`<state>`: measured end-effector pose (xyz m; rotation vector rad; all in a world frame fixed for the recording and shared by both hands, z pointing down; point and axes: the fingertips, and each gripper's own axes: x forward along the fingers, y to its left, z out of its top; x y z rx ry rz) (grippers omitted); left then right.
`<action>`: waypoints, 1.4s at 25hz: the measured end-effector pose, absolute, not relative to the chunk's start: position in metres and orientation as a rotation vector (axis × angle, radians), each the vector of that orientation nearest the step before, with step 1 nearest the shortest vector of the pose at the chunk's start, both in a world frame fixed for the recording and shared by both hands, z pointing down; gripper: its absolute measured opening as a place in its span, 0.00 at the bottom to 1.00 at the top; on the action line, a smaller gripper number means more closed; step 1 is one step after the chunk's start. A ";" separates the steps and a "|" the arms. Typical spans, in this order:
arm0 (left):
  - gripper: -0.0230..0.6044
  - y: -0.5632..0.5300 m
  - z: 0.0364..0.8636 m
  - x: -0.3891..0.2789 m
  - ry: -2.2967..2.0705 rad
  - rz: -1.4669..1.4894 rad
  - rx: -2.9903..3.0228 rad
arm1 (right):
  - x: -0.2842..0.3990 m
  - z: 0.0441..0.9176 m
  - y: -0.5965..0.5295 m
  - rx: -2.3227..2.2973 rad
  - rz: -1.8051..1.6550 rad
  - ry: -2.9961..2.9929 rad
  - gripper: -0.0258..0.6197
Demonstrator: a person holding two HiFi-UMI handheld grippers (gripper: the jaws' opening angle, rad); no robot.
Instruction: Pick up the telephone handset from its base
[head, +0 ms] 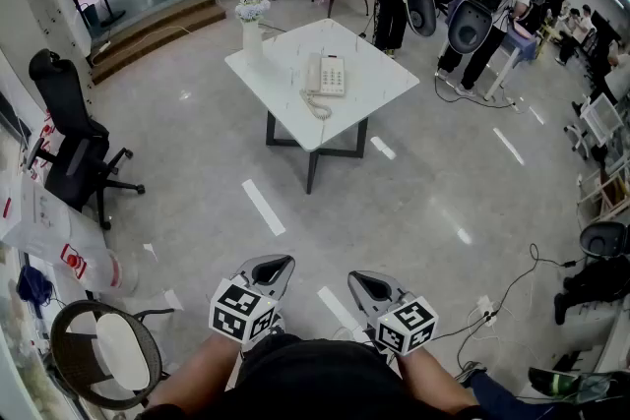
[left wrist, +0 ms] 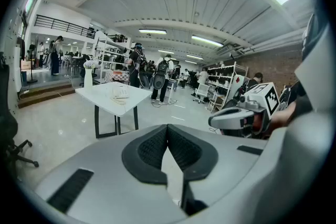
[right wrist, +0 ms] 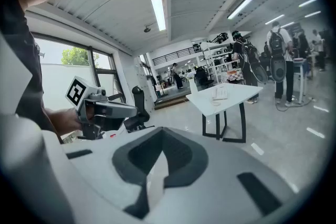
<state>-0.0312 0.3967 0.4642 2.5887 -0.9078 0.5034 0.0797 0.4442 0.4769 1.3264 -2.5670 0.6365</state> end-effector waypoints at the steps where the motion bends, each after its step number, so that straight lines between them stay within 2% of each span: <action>1: 0.04 0.397 0.464 -0.032 -0.909 0.504 2.590 | 0.079 0.477 0.444 1.323 0.634 -2.568 0.04; 21: 0.04 0.371 0.467 -0.046 -0.855 0.489 2.583 | 0.057 0.472 0.424 1.362 0.616 -2.559 0.04; 35: 0.04 0.345 0.478 -0.120 -0.809 0.520 2.633 | -0.001 0.480 0.401 1.488 0.641 -2.507 0.04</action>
